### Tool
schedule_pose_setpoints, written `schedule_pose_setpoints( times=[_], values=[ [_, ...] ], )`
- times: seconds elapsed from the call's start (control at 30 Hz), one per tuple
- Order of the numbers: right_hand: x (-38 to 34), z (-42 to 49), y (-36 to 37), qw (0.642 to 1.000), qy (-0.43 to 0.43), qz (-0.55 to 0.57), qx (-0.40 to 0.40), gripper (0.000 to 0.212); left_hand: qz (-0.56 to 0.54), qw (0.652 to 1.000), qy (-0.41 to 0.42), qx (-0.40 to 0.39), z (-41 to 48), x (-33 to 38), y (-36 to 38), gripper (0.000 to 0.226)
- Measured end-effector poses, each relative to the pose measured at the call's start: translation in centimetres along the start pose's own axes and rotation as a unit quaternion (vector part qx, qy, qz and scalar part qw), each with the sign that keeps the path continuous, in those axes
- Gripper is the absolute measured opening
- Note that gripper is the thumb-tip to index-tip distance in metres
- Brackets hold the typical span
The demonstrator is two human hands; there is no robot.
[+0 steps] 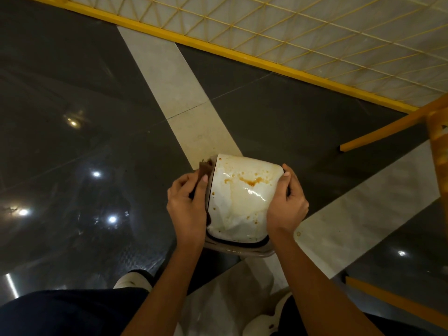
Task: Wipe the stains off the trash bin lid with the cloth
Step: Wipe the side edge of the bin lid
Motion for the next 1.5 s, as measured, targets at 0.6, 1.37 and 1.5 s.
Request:
schedule_pose_setpoints(
  times=[0.6, 1.37, 1.5],
  values=[
    [-0.3, 0.1, 0.1, 1.000, 0.000, 0.004, -0.003, 0.031, -0.028, 0.998, -0.056, 0.020, -2.3, -1.3, -1.5, 0.022],
    [0.0, 0.1, 0.1, 1.000, 0.007, -0.002, -0.008, 0.030, -0.026, 0.983, -0.178, -0.032, 3.1, -0.4, -0.8, 0.027],
    [-0.1, -0.1, 0.1, 1.000, 0.020, 0.002, 0.012, 0.030, -0.013, 0.986, -0.157, -0.050, 5.2, 1.4, 0.9, 0.025]
  ],
)
Point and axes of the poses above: each hand's wrist, its own z-axis towards the middle knuckle, its own y-axis out of the palm, x = y × z, the point moved 1 cm from there along z, towards the middle knuckle, and after that the axes turned 11 degrees about -z, right-handed, at the moved point
